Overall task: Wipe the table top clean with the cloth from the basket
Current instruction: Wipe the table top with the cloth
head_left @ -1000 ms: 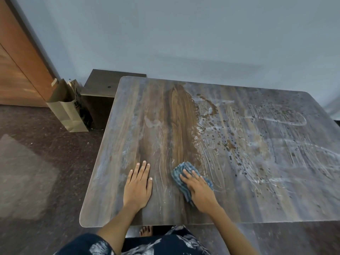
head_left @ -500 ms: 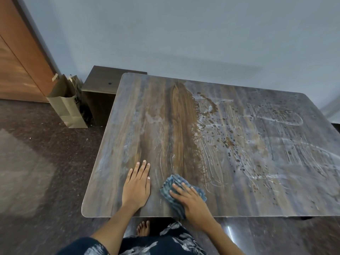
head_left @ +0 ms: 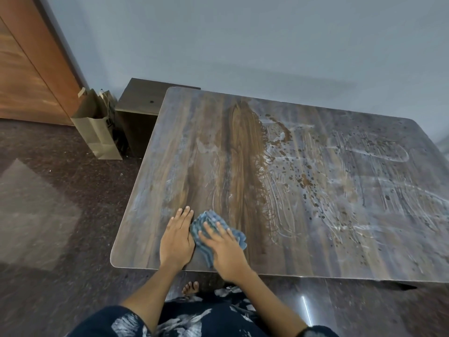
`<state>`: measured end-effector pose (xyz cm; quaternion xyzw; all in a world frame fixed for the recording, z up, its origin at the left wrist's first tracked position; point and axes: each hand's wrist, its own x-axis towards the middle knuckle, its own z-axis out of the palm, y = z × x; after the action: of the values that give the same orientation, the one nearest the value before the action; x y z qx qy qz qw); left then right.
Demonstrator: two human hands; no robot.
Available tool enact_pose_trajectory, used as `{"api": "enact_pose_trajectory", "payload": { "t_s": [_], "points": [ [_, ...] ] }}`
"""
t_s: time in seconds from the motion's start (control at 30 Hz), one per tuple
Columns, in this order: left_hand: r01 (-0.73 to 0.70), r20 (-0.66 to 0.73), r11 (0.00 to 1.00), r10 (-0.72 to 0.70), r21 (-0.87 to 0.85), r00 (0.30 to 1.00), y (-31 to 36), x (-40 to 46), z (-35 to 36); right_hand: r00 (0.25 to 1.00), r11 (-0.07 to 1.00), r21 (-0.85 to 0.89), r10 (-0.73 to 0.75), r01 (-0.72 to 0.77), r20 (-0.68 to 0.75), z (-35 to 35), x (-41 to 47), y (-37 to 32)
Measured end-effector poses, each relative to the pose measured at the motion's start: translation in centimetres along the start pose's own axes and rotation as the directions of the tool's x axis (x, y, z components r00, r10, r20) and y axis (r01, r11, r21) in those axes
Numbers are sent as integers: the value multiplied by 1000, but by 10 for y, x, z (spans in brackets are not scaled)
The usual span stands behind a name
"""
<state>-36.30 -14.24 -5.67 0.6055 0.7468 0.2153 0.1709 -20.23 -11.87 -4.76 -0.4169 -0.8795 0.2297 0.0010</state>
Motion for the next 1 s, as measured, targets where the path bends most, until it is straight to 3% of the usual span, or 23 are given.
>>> {"api": "enact_pose_trajectory", "payload": {
  "t_s": [0.23,0.4,0.53,0.77,1.0],
  "points": [
    [79,-81,997,-79,-5,994,10,-14,0,967,978,-117,-145,172,209,-3,-57,58],
    [205,-86,974,-197,96,977,27,-27,13,996,996,11,91,-91,-13,-46,-73,111],
    [288,-86,948,-279,134,957,47,-33,22,966,967,-58,245,-250,-76,-46,-42,87],
    [275,14,941,-283,200,959,64,-52,37,996,998,-11,-61,62,60,-14,-54,39],
    [261,52,942,-277,211,959,85,-72,50,995,998,1,-60,60,75,-20,-104,79]
  ]
}}
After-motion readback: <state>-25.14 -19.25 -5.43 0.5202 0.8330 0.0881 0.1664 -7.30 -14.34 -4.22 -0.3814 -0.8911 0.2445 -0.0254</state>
